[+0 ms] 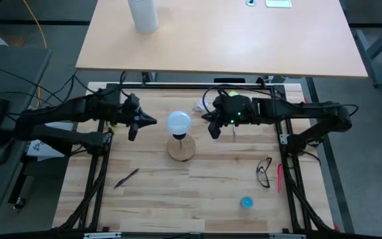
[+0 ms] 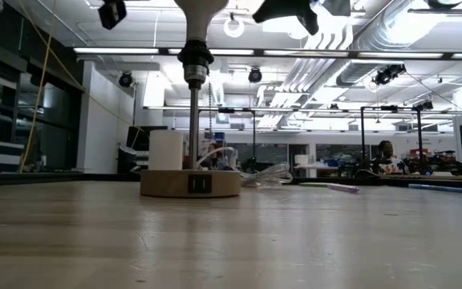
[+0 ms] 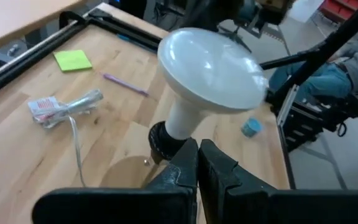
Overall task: Screw lightbulb
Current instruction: Remove the lightbulb from the lamp
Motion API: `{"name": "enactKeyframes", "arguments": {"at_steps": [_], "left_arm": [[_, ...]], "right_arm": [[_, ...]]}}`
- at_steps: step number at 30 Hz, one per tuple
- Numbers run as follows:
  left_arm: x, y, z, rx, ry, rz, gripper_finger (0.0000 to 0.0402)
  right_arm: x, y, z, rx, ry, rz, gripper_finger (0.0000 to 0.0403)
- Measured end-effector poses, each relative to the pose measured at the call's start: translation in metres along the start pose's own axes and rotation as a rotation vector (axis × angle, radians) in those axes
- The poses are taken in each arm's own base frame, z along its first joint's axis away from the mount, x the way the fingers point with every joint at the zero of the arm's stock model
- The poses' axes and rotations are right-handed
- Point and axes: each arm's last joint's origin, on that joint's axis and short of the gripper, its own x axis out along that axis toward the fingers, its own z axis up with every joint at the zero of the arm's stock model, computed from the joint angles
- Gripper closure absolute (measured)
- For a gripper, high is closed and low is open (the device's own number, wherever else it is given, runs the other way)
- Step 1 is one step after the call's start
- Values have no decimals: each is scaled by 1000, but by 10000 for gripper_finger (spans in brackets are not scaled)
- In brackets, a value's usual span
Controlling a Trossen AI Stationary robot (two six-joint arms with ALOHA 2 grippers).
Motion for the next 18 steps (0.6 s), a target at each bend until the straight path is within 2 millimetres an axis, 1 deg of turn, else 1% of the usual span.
{"name": "enactKeyframes", "arguments": {"at_steps": [2,4,6,8,11,14,16,18], "left_arm": [[-9,-1,-1,7,-28,21,402],[-15,0,0,25,-71,94,402],[-17,4,2,51,-112,196,401],[-14,8,4,73,-131,268,402],[-2,15,10,79,-137,292,402],[17,20,19,84,-165,284,402],[31,22,25,101,-194,246,402],[45,24,30,113,-206,187,401]], "right_arm": [[-5,-1,2,-3,0,22,403],[-9,1,2,-6,6,64,403],[-10,6,0,-5,25,120,403],[-9,14,-5,-12,53,164,403],[-3,27,-13,-25,89,216,403],[8,44,-17,-41,63,289,403],[16,53,-17,-46,25,344,403],[23,58,-16,-40,-7,370,403]]}}
